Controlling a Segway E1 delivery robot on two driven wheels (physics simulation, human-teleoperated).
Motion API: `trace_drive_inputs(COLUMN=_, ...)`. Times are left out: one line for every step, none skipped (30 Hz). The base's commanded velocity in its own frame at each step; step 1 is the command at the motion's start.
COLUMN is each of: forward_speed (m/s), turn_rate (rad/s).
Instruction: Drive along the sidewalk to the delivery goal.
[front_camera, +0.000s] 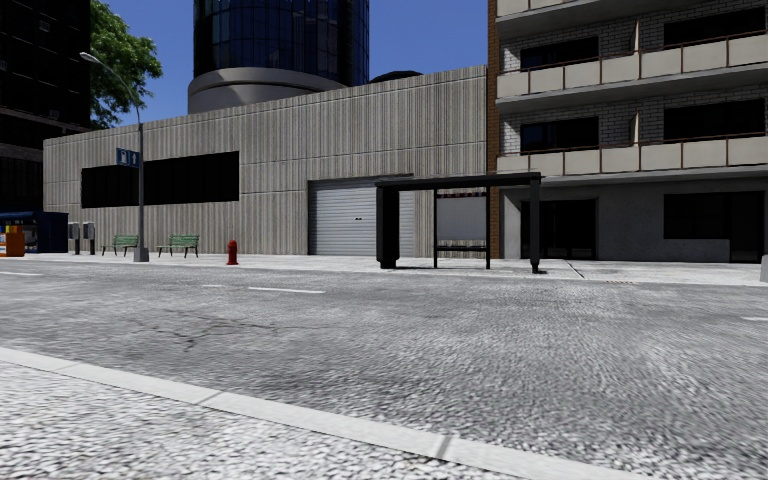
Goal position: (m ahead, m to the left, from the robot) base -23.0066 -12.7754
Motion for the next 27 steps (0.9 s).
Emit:
trace_drive_inputs(forward_speed=0.0, turn_rate=0.0)
trace_drive_inputs(forward_speed=0.0, turn_rate=0.0)
trace_drive_inputs(forward_speed=0.0, turn_rate=0.0)
trace_drive_inputs(forward_speed=0.0, turn_rate=0.0)
trace_drive_inputs(forward_speed=0.0, turn_rate=0.0)
trace_drive_inputs(forward_speed=0.0, turn_rate=0.0)
trace_drive_inputs(forward_speed=0.0, turn_rate=-0.02)
trace_drive_inputs(forward_speed=0.0, turn_rate=-0.1)
trace_drive_inputs(forward_speed=0.0, turn_rate=-0.1)
trace_drive_inputs(forward_speed=0.0, turn_rate=-0.13)
trace_drive_inputs(forward_speed=0.0, turn_rate=-0.13)
trace_drive_inputs(forward_speed=0.0, turn_rate=-0.14)
trace_drive_inputs(forward_speed=0.0, turn_rate=-0.14)
trace_drive_inputs(forward_speed=0.02, turn_rate=-0.14)
trace_drive_inputs(forward_speed=0.15, turn_rate=-0.15)
trace_drive_inputs(forward_speed=0.25, turn_rate=-0.26)
trace_drive_inputs(forward_speed=0.25, turn_rate=-0.26)
trace_drive_inputs(forward_speed=0.41, turn_rate=-0.37)
trace_drive_inputs(forward_speed=0.56, turn_rate=-0.39)
trace_drive_inputs(forward_speed=0.67, turn_rate=-0.4)
trace_drive_inputs(forward_speed=0.73, turn_rate=-0.4)
trace_drive_inputs(forward_speed=0.73, turn_rate=-0.4)
trace_drive_inputs(forward_speed=0.74, turn_rate=-0.4)
trace_drive_inputs(forward_speed=0.75, turn_rate=-0.43)
trace_drive_inputs(forward_speed=0.75, turn_rate=-0.52)
trace_drive_inputs(forward_speed=0.75, turn_rate=-0.52)
trace_drive_inputs(forward_speed=0.75, turn_rate=-0.55)
